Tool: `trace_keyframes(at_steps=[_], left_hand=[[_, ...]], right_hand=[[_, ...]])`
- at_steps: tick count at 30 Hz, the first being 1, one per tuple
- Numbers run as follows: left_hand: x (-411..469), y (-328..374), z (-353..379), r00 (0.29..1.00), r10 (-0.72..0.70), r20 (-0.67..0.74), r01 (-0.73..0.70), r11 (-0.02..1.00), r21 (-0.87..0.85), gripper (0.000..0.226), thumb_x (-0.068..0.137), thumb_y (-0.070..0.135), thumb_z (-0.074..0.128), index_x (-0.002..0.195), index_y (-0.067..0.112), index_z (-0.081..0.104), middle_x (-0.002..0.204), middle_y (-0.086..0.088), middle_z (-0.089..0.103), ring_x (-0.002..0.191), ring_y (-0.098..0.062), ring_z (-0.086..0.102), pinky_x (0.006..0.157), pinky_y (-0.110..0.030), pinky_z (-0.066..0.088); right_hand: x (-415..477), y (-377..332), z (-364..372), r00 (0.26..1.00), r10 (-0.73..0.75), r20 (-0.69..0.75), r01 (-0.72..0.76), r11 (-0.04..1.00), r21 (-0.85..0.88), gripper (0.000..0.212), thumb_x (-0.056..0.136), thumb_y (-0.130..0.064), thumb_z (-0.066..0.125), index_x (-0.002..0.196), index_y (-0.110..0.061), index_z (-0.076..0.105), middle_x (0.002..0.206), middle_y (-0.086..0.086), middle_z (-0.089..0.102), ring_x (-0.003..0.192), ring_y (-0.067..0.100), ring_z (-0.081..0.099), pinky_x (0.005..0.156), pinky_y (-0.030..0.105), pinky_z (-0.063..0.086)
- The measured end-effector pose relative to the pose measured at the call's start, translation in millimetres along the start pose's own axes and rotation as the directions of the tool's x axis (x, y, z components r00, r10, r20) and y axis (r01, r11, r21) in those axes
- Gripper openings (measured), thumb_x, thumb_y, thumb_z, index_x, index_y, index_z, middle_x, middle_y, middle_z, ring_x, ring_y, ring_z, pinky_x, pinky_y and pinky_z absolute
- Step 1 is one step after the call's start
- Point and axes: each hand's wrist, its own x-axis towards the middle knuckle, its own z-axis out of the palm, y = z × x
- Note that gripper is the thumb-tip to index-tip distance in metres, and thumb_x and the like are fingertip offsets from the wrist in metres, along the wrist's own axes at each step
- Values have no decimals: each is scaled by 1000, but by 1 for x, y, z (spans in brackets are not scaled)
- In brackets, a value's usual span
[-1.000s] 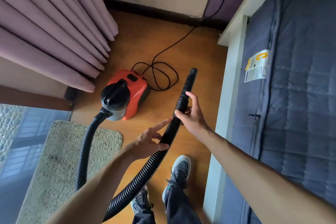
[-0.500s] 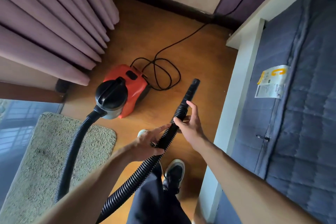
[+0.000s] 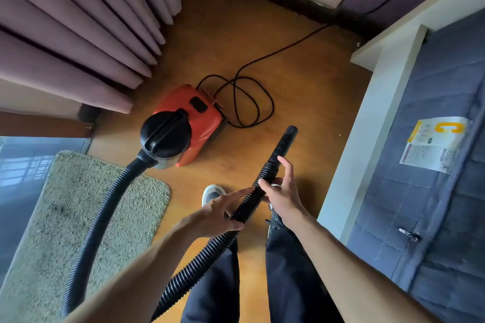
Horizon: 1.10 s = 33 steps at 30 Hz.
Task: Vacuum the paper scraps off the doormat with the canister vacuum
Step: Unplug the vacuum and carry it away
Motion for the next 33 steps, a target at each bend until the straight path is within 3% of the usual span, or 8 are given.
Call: trace_keyframes(at_steps=[4, 9, 13, 16, 20, 24, 27, 33], left_hand=[[17, -10, 12, 999, -33, -19, 33, 999, -14, 87, 86, 22, 72, 140, 69, 21, 108, 0, 63, 97, -17, 64, 86, -39, 58], [42, -14, 30, 998, -34, -57, 32, 999, -42, 88, 86, 23, 72, 141, 67, 20, 106, 8, 65, 93, -12, 63, 86, -31, 56], [68, -20, 43, 995, -31, -92, 24, 997, -72, 92, 85, 21, 72, 139, 70, 16, 115, 3, 68, 101, -16, 65, 89, -32, 55], [83, -23, 53, 992, -7, -125, -10, 991, -135, 92, 79, 27, 69, 132, 79, 14, 114, 0, 67, 98, -17, 64, 89, -38, 56], [100, -30, 61, 993, 23, -113, -41, 987, -157, 91, 77, 32, 67, 131, 80, 12, 151, 6, 46, 126, -16, 53, 105, -46, 47], [108, -38, 63, 995, -20, -97, 5, 989, -148, 92, 86, 21, 71, 146, 63, 15, 151, 2, 47, 128, -18, 54, 106, -41, 47], [111, -49, 63, 992, -30, -125, 16, 993, -115, 92, 87, 14, 69, 151, 52, 15, 152, 3, 45, 127, -18, 54, 107, -39, 46], [110, -59, 59, 988, -50, -147, 32, 992, -118, 90, 89, 12, 68, 149, 52, 14, 145, 0, 54, 118, -17, 59, 101, -36, 50]], right_hand=[[17, 8, -4, 999, 53, -9, -53, 996, -73, 71, 73, -26, 66, 126, -59, 34, 108, 14, 60, 95, 31, 67, 82, 52, 59], [43, 14, -8, 997, 72, 20, -65, 971, -230, 74, 69, -30, 63, 127, -61, 30, 108, 4, 57, 95, 26, 64, 83, 50, 57], [68, 21, -20, 996, 74, 46, -57, 953, -298, 74, 80, -15, 67, 137, -46, 32, 104, 5, 58, 77, 14, 60, 57, 14, 49], [84, 25, -27, 992, 99, 84, -69, 948, -311, 75, 84, -8, 67, 140, -41, 30, 104, 8, 56, 72, 12, 55, 42, 7, 39], [100, 32, -27, 985, 151, 86, -113, 932, -344, 77, 82, -14, 69, 135, -50, 26, 111, 13, 60, 85, 23, 64, 61, 23, 53], [109, 38, -23, 976, 193, 96, -141, 908, -394, 79, 80, -20, 70, 134, -53, 23, 114, 11, 60, 93, 26, 66, 81, 41, 58], [117, 40, -16, 968, 229, 107, -153, 867, -475, 77, 78, -25, 70, 133, -53, 23, 112, 11, 62, 91, 30, 68, 81, 47, 59], [138, 4, 5, 967, 144, 213, 108, 524, -845, 68, 85, -23, 67, 141, -26, 28, 123, 9, 52, 102, 26, 55, 78, 35, 49]])
